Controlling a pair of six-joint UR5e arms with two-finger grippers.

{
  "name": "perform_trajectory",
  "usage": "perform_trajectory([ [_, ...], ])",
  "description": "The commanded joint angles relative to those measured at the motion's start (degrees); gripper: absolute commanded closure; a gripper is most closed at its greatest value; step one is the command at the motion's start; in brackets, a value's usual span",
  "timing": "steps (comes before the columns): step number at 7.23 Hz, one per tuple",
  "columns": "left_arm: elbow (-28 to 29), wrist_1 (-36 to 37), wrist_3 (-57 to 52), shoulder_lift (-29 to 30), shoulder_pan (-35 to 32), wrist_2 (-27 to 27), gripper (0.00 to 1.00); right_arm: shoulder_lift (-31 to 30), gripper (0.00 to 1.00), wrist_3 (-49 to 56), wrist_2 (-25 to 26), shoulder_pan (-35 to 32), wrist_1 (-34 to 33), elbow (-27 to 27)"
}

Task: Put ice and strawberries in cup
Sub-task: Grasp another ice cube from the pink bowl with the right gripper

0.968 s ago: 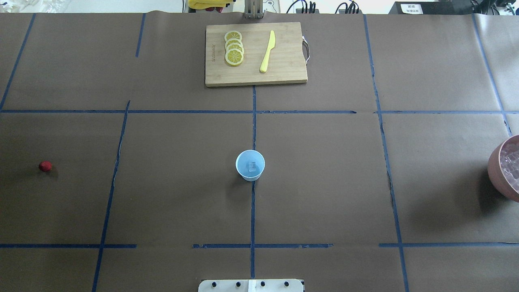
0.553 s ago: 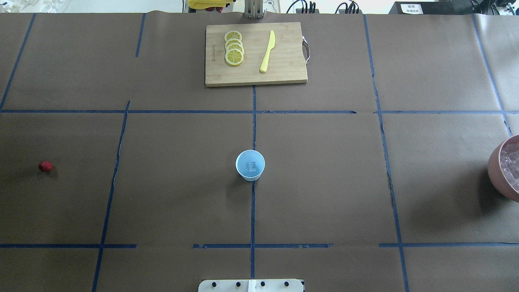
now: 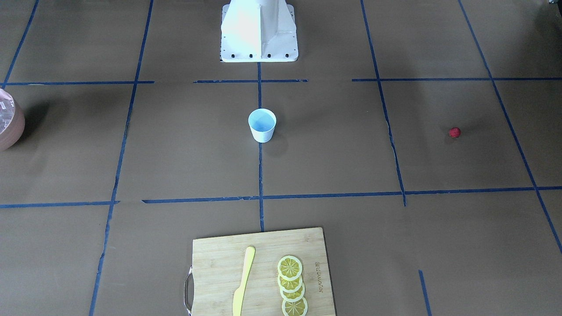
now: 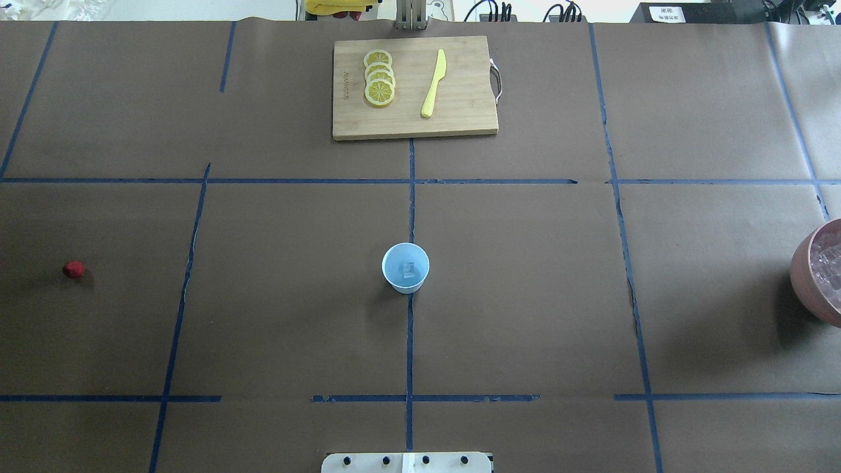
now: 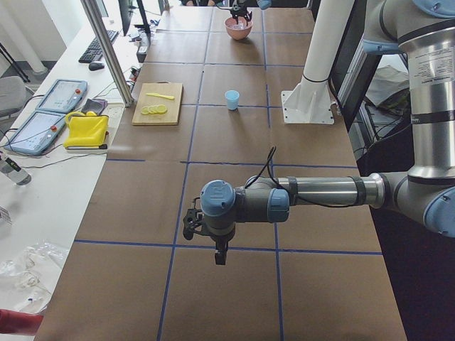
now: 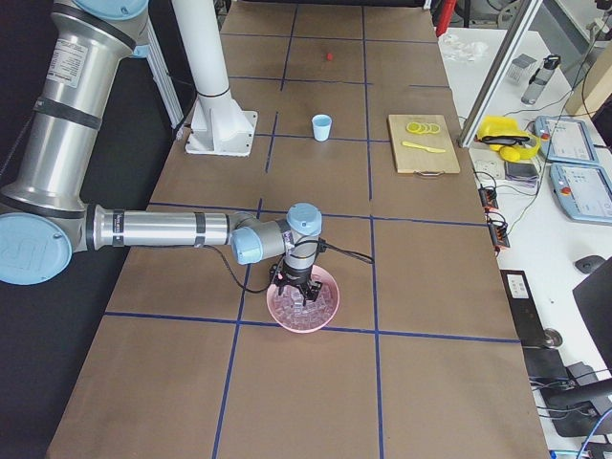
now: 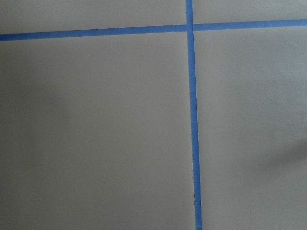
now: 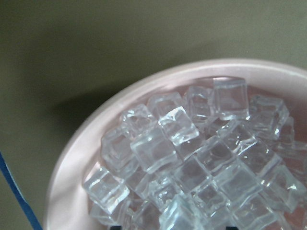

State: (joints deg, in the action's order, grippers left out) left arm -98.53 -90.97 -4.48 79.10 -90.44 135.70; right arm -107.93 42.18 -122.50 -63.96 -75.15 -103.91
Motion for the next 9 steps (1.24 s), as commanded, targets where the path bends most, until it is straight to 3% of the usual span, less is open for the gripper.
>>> perform_trajectory([
  [1, 0.00, 0.00, 0.00, 0.00, 0.00, 0.00, 0.00, 0.18, 0.51, 0.09, 0.07, 0.06, 0.00, 0.03],
  [2, 0.00, 0.00, 0.00, 0.00, 0.00, 0.00, 0.00, 0.79, 0.58, 0.00, -0.19, 0.06, 0.00, -0.23],
  [4, 0.00, 0.00, 0.00, 0.00, 0.00, 0.00, 0.00, 1.75, 0.85, -0.17, -0.37, -0.02, -0.08, -0.32],
  [5, 0.00, 0.00, 0.00, 0.00, 0.00, 0.00, 0.00, 1.76, 0.91, -0.26, -0.46, -0.11, -0.08, -0.41],
  [7, 0.00, 0.00, 0.00, 0.00, 0.00, 0.00, 0.00, 2.02, 0.96, -0.26, -1.42, -0.29, -0.61, -2.16],
  [9, 0.00, 0.00, 0.00, 0.00, 0.09, 0.00, 0.00, 2.20, 1.00, -1.31, -5.79, -3.09, -1.66, -3.49],
])
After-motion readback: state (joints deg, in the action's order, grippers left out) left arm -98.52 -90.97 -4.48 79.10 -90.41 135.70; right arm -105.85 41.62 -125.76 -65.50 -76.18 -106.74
